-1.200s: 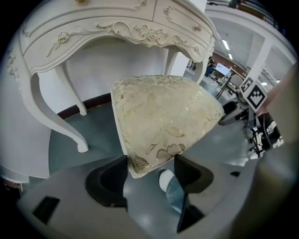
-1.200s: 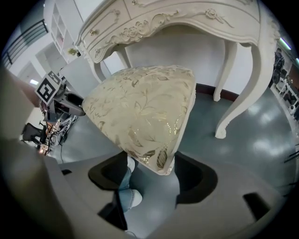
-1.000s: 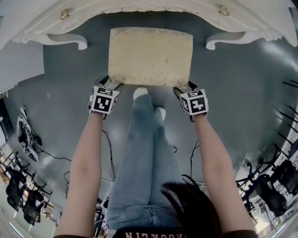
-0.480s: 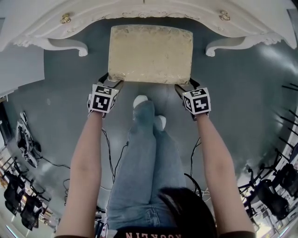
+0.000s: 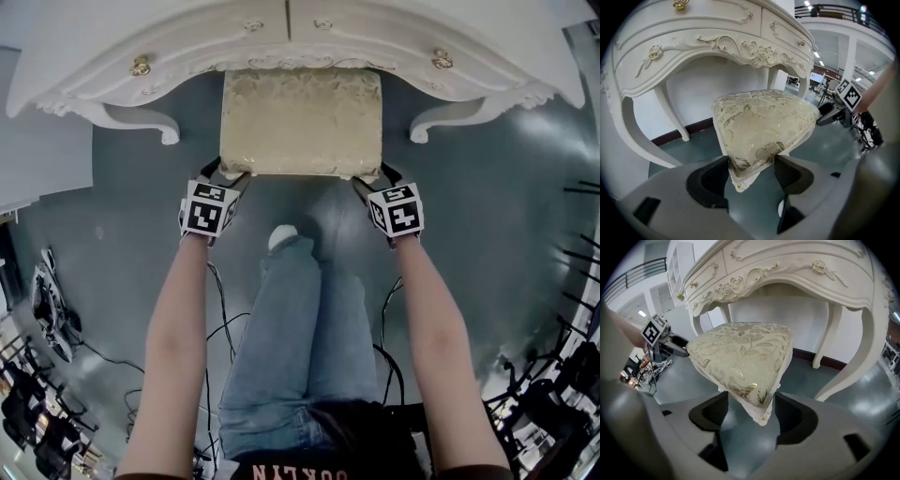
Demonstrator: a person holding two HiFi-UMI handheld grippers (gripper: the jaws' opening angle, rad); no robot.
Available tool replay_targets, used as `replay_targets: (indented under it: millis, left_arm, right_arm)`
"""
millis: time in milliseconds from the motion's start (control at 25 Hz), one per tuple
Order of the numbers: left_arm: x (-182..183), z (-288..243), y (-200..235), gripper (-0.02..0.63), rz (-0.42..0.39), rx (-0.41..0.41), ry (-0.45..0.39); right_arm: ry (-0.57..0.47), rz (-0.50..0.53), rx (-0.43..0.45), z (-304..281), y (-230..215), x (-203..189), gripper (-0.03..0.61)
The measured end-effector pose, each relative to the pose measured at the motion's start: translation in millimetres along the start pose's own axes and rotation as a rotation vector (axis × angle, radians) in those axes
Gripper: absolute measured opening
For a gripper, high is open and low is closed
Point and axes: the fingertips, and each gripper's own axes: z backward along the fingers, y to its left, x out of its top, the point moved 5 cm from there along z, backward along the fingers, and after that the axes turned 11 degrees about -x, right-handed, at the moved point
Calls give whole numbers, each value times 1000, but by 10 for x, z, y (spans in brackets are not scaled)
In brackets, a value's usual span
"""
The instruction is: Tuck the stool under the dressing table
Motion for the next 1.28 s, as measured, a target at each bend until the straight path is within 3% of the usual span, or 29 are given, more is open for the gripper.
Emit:
replay_targets:
  millis: [680, 1280]
  left_arm:
    - [541, -296, 555, 293, -26, 62, -219]
    - [797, -515, 822, 291, -114, 145, -511]
  right_arm:
    - [-207, -8, -12, -517, -359, 664, 304]
    - [-486, -22, -88, -827, -586, 1017, 299]
